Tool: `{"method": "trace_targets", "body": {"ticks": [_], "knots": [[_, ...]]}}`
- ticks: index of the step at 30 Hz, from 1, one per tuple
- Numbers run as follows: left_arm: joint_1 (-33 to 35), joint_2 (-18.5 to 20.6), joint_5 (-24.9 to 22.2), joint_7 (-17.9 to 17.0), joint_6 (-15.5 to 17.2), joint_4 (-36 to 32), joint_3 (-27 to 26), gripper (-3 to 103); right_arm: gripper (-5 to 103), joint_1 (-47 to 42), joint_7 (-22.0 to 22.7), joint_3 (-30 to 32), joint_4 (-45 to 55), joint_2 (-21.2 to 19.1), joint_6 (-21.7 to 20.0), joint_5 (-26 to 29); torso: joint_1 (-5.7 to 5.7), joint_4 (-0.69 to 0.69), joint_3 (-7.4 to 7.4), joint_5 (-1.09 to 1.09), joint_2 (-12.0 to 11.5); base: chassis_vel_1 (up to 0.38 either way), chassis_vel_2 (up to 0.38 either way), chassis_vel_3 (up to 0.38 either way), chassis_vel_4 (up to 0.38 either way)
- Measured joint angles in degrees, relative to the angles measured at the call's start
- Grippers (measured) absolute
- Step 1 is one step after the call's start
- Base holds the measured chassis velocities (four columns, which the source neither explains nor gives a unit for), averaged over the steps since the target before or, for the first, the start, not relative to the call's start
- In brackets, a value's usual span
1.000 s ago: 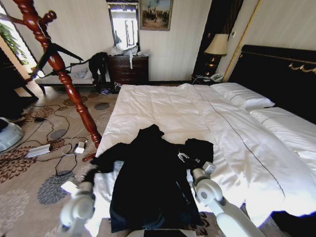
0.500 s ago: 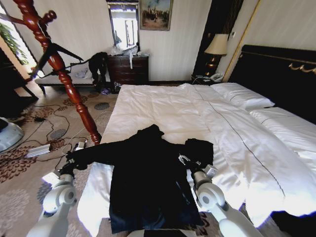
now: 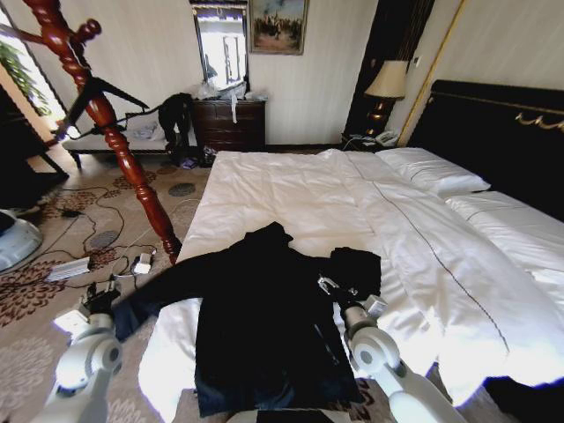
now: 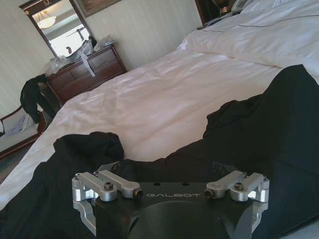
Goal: Pick up the clothes from the bed and hang them on the clothes hanger.
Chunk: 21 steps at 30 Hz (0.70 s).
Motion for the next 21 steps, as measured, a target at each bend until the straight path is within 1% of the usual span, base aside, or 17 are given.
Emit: {"method": "trace_targets", "body": {"ticks": [1, 2, 5, 7, 9, 10, 11, 12, 13, 14, 15, 16, 17, 18, 19, 20, 21], "knots": [[0.32, -0.44, 0.57, 0.27, -0.32, -0.39, 0.38, 70, 100, 0.24, -0.01, 0.03, -0.21, 0.01, 0.14, 0.13, 0.00, 0.00, 0.00, 0.00, 0.00, 0.000, 0.000, 0.000, 0.000], [0.32, -0.44, 0.57, 0.27, -0.32, -0.39, 0.38, 70, 100, 0.24, -0.01, 0.03, -0.21, 0.01, 0.14, 0.13, 0.00, 0.00, 0.00, 0.00, 0.00, 0.000, 0.000, 0.000, 0.000], [1.36, -0.92, 2.02, 1.28, -1.16, -3.02, 1.25, 86, 100, 1.66, -0.02, 0.37, -0.72, -0.06, 0.64, 1.19, 0.00, 0.00, 0.00, 0.01, 0.00, 0.000, 0.000, 0.000, 0.000], [1.45, -0.73, 2.00, 1.35, -1.16, -3.51, 1.26, 86, 100, 1.89, -0.01, 0.50, -0.75, -0.06, 0.67, 1.46, 0.00, 0.00, 0.00, 0.01, 0.00, 0.000, 0.000, 0.000, 0.000], [1.39, 1.00, 0.24, 1.37, -0.87, -5.85, 1.08, 96, 100, 2.90, -0.03, 1.24, -1.20, 0.06, 1.39, 2.04, 0.00, 0.01, 0.00, 0.01, 0.00, 0.000, 0.000, 0.000, 0.000], [1.03, 2.00, -0.96, 1.37, -0.60, -6.83, 1.01, 98, 100, 3.25, -0.08, 1.61, -1.59, 0.19, 1.86, 2.09, 0.00, 0.01, 0.00, 0.01, 0.00, 0.000, 0.000, 0.000, 0.000], [0.54, 2.88, -1.98, 1.41, -0.51, -7.47, 1.00, 98, 100, 3.49, -0.14, 1.88, -1.91, 0.27, 2.19, 2.11, 0.00, 0.01, 0.00, 0.01, 0.00, 0.000, 0.000, 0.000, 0.000], [0.54, 2.88, -1.98, 1.41, -0.51, -7.47, 1.00, 98, 100, 3.49, -0.14, 1.88, -1.91, 0.27, 2.19, 2.11, 0.00, 0.01, 0.00, 0.01, 0.00, 0.000, 0.000, 0.000, 0.000], [-0.99, 4.95, -3.82, 2.17, -0.88, -8.05, 1.23, 100, 100, 3.95, -0.33, 2.52, -2.64, 0.37, 2.87, 2.11, 0.00, 0.00, 0.00, 0.04, 0.00, 0.000, 0.000, 0.000, 0.000], [-1.94, 6.01, -4.47, 3.17, -1.61, -7.92, 1.54, 100, 100, 4.20, -0.51, 2.86, -2.99, 0.38, 3.33, 2.09, 0.00, -0.01, 0.00, 0.03, 0.00, 0.000, 0.000, 0.000, 0.000], [-4.16, 8.17, -4.92, 5.83, -3.80, -6.26, 2.58, 100, 100, 4.55, -0.97, 3.49, -3.69, 0.43, 4.31, 1.95, 0.00, -0.01, 0.00, 0.01, 0.00, 0.000, 0.000, 0.000, 0.000], [-4.16, 8.17, -4.92, 5.83, -3.80, -6.26, 2.58, 100, 100, 4.55, -0.97, 3.49, -3.69, 0.43, 4.31, 1.95, 0.00, -0.01, 0.00, 0.01, 0.00, 0.000, 0.000, 0.000, 0.000], [-6.71, 10.27, -5.08, 7.51, -5.54, -3.68, 4.35, 100, 100, 4.88, -1.48, 4.01, -4.57, 0.62, 5.30, 1.79, 0.00, 0.00, 0.00, 0.00, 0.00, 0.000, 0.000, 0.000, 0.000], [-9.53, 12.08, -6.01, 8.13, -6.40, -1.24, 6.31, 100, 100, 5.12, -1.85, 4.32, -5.36, 0.86, 6.11, 1.65, 0.00, 0.01, 0.01, -0.01, 0.00, 0.000, 0.000, 0.000, 0.000], [-11.29, 12.96, -6.69, 8.31, -6.70, 0.06, 7.46, 100, 100, 5.25, -2.00, 4.42, -5.80, 1.01, 6.48, 1.54, 0.00, 0.02, 0.00, -0.02, 0.00, 0.000, 0.000, 0.000, 0.000], [-15.40, 14.59, -8.05, 8.58, -7.14, 2.53, 9.95, 100, 100, 5.64, -2.28, 4.46, -6.77, 1.37, 7.05, 1.25, 0.00, -0.02, 0.01, -0.02, 0.00, 0.000, 0.000, 0.000, 0.000], [-15.40, 14.59, -8.05, 8.58, -7.14, 2.53, 9.95, 100, 100, 5.64, -2.28, 4.46, -6.77, 1.37, 7.05, 1.25, 0.00, -0.02, 0.01, -0.02, 0.00, 0.000, 0.000, 0.000, 0.000]]}}
